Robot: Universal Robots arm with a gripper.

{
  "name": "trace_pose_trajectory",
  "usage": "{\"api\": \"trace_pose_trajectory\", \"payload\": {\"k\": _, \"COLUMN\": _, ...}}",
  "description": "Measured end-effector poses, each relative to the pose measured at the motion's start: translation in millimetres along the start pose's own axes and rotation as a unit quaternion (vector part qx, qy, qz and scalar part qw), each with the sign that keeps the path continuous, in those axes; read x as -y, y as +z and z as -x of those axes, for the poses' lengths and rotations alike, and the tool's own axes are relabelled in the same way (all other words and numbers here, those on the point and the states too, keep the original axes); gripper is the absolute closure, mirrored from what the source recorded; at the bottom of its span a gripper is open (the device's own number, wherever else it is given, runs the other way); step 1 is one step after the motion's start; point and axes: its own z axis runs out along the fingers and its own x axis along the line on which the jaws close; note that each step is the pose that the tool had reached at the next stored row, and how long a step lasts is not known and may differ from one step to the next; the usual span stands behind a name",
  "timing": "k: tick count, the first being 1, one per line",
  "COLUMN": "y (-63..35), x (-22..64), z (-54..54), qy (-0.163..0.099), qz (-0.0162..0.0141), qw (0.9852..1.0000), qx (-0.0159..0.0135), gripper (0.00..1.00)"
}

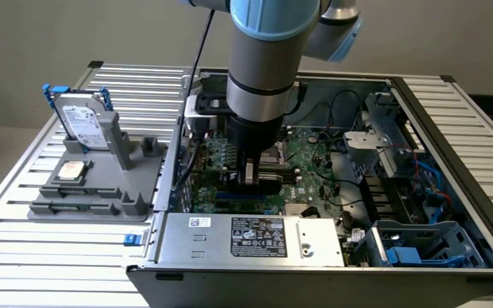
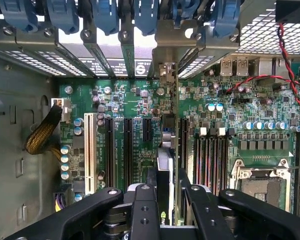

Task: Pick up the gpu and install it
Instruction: 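Insert the gpu into the slot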

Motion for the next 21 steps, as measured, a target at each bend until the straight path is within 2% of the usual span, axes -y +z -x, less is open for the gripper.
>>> {"api": "trace_pose_trajectory", "payload": {"k": 6, "y": -1.1, "x": 0.0, "z": 0.1, "qy": -0.003, "qz": 0.0002, "qw": 1.0000, "qx": -0.0010, "gripper": 0.74}}
{"api": "trace_pose_trajectory", "payload": {"k": 8, "y": -1.3, "x": -0.2, "z": 0.1, "qy": -0.004, "qz": 0.0003, "qw": 1.0000, "qx": -0.0034, "gripper": 0.74}}
{"api": "trace_pose_trajectory", "payload": {"k": 14, "y": -1.2, "x": -0.4, "z": 0.1, "qy": -0.004, "qz": 0.0004, "qw": 1.0000, "qx": -0.0062, "gripper": 0.74}}
{"api": "trace_pose_trajectory", "payload": {"k": 21, "y": -1.0, "x": -0.4, "z": 0.1, "qy": -0.009, "qz": 0.0007, "qw": 0.9999, "qx": -0.0067, "gripper": 0.74}}
